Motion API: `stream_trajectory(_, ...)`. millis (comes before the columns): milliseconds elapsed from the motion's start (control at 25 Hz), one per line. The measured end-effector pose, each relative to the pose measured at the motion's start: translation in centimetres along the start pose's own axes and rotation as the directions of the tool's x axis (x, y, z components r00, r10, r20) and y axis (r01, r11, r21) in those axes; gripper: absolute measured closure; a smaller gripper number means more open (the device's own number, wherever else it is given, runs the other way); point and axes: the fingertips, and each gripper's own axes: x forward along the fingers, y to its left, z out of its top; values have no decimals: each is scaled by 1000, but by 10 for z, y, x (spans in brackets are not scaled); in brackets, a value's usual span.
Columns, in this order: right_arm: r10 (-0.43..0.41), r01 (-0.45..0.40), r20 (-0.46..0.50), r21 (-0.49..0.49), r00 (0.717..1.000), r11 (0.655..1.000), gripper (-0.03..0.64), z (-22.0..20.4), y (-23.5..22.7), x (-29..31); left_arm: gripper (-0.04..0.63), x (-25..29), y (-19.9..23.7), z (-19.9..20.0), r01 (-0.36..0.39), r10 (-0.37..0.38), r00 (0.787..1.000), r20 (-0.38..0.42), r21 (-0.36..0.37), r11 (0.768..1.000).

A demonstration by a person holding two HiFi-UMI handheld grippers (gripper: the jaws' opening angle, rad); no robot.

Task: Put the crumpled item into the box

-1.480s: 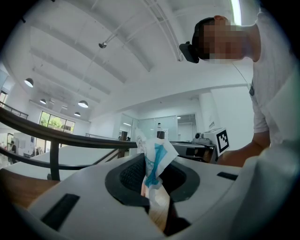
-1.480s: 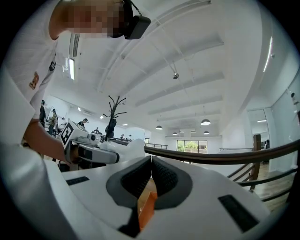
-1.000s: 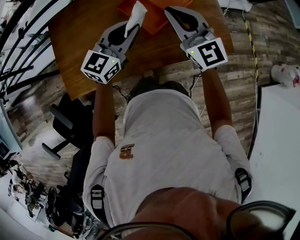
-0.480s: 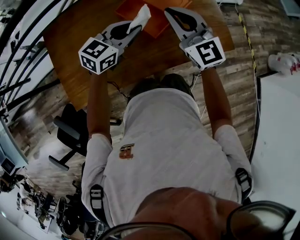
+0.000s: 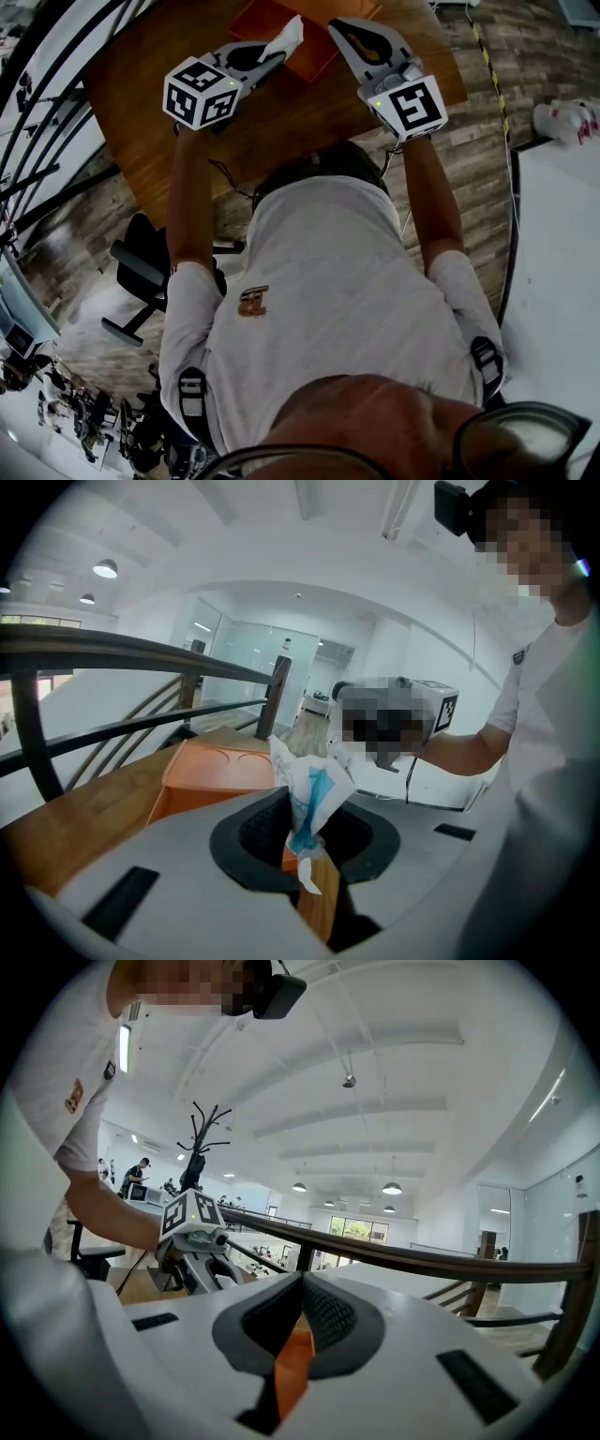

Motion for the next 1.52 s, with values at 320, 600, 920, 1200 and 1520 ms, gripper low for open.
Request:
stream_trajectory(320, 0, 2, -43, 58, 999, 998, 584, -12, -16, 2, 514, 19, 16, -9, 46, -49, 992, -115, -31, 998)
stream_trajectory(600, 26, -22, -66, 54, 998, 998, 584, -26, -28, 6, 514, 44, 32, -21, 91, -103, 958, -268, -59, 994)
stream_trajectory(920, 37, -33, -64, 65, 997, 997, 583, -35, -45, 8, 514, 71, 46, -27, 154, -174, 891, -420, -82, 985)
stream_trajectory(1200, 23, -19, -62, 69, 998, 997, 584, -48, -65, 1, 514, 89, 43, -38, 260, -300, 805, -512, -150, 954)
stream_trajectory(1520, 10, -4, -69, 85, 998, 996, 584, -63, -81, -2, 514, 110, 57, -53, 273, -324, 746, -582, -177, 946)
